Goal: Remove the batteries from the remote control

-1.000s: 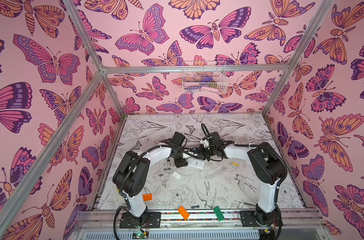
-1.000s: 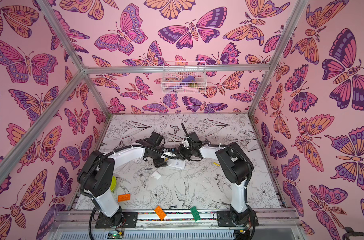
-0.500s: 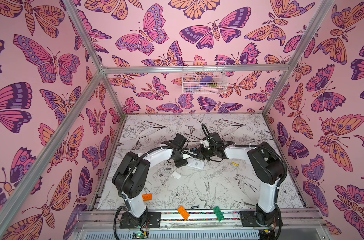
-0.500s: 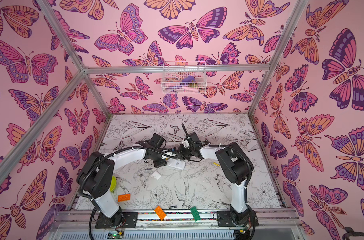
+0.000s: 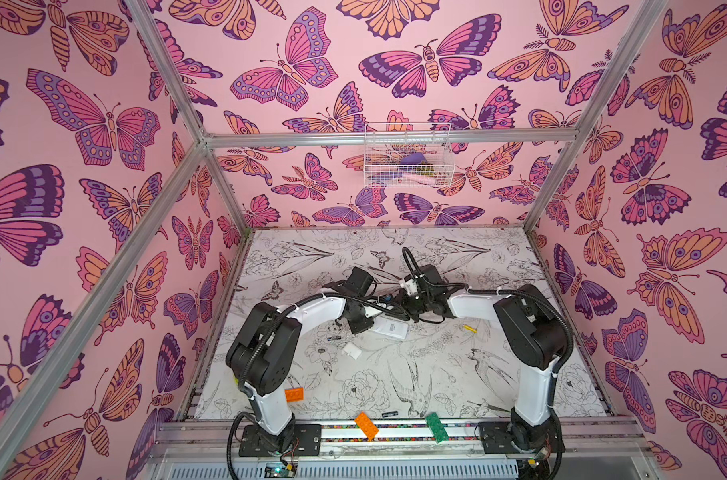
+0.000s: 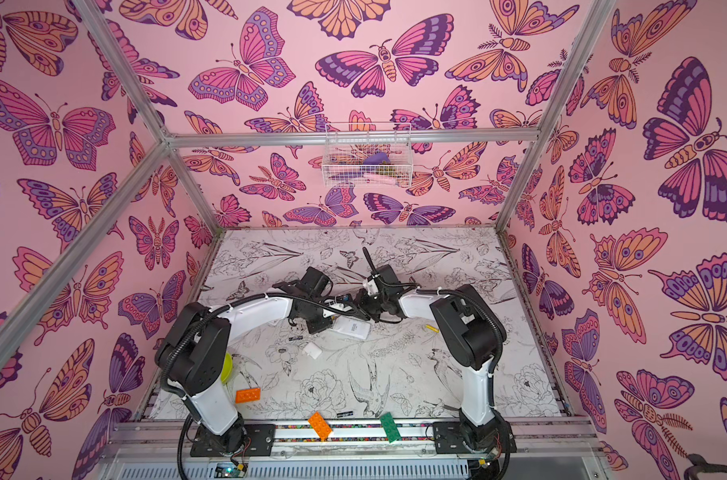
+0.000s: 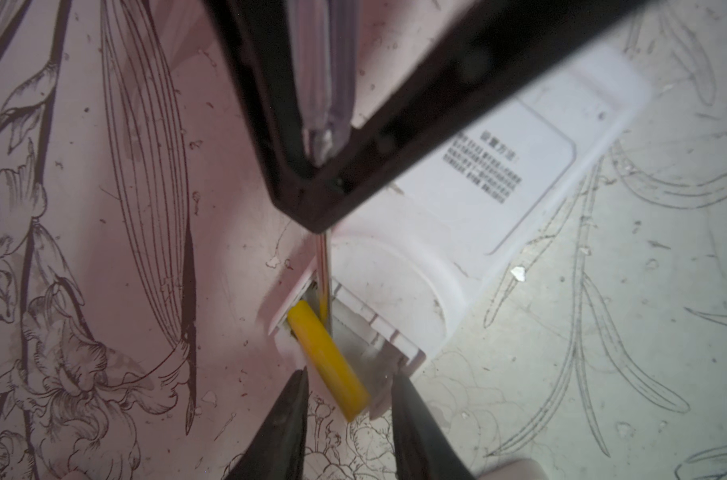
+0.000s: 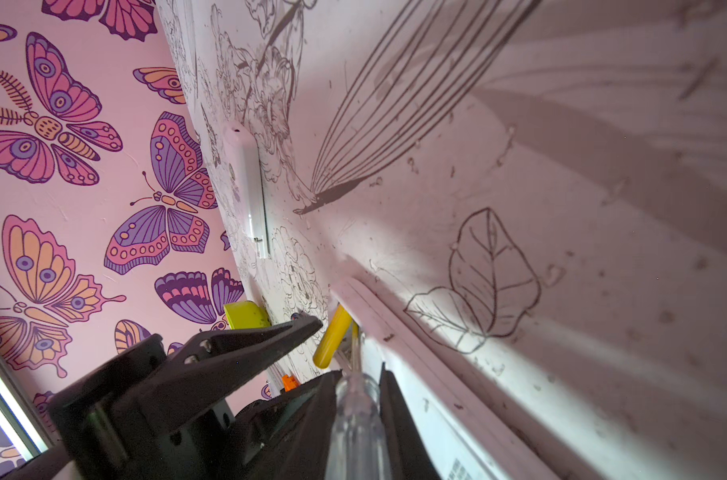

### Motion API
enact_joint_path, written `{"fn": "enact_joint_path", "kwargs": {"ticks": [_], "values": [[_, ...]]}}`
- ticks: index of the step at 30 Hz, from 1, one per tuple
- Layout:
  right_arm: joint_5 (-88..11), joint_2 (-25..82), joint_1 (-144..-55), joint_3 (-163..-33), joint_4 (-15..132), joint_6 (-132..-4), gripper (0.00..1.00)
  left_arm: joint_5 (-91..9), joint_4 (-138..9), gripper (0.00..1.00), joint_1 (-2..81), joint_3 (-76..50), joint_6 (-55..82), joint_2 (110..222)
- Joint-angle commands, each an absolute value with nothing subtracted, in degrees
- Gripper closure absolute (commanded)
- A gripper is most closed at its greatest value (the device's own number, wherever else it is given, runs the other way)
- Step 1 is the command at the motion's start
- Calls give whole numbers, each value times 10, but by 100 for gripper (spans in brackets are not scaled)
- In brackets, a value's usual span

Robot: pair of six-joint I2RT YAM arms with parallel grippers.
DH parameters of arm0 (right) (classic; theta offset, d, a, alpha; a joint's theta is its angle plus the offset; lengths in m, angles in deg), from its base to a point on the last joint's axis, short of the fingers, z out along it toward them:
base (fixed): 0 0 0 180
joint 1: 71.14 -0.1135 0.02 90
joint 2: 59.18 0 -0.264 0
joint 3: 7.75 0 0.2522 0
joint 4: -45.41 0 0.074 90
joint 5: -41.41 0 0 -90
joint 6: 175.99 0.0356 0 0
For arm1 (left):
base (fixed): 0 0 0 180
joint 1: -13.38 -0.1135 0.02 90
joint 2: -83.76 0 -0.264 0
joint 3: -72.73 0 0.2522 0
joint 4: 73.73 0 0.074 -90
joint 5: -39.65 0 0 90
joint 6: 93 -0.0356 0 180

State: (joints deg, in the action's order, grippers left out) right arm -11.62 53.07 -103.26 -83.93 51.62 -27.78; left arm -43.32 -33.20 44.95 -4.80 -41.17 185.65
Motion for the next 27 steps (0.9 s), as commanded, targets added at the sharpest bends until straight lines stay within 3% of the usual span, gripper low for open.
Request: {"fn": "enact_joint_path", "kwargs": {"ticks": [1,7,16,27], "values": [[-130,543,-1039,-840,534,-291,100,-449,-349,65,451,-38,-396,1866],[-131,535,-1039,-834,531,-293,100,-452,-363,76,446,-30,-391,1862],[-137,513,-1035,-829,541,-297,100,-470,-345,100,447,-32,-402,1838],[-196,358,-993,-778,601,-347,100,-464,-335,100,421,-19,-381,1752]]}}
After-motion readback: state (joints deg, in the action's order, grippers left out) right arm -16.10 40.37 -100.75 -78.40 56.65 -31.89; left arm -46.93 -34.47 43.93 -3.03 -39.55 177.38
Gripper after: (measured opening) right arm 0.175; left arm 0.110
